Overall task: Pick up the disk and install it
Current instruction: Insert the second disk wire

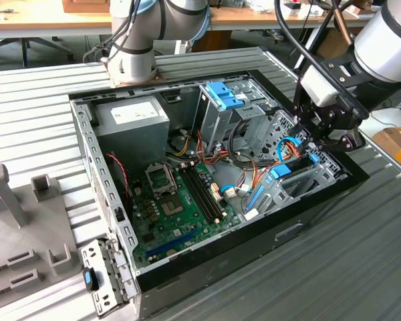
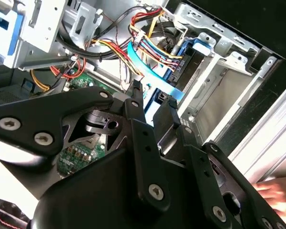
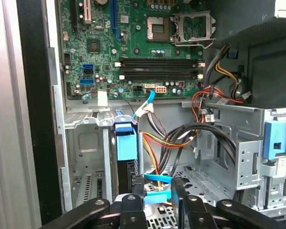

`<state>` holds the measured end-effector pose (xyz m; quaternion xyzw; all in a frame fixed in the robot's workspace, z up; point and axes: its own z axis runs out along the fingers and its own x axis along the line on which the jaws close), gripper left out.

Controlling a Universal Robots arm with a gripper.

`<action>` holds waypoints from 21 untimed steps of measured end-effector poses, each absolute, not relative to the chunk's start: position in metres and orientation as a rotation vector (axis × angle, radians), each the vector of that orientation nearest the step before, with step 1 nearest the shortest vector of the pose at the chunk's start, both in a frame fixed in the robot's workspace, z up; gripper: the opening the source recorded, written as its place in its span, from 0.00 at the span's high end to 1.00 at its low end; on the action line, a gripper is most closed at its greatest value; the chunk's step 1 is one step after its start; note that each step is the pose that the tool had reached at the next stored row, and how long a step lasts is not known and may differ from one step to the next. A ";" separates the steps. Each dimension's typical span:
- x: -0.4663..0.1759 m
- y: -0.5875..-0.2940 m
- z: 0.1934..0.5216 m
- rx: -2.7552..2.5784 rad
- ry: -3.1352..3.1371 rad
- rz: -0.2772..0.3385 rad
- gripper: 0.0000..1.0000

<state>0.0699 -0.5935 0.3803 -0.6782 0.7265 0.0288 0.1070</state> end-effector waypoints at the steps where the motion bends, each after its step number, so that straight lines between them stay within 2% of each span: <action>1: 0.070 -0.594 0.380 -1.985 2.149 0.083 0.64; 21: 0.070 -0.601 0.367 -1.921 2.210 0.068 0.64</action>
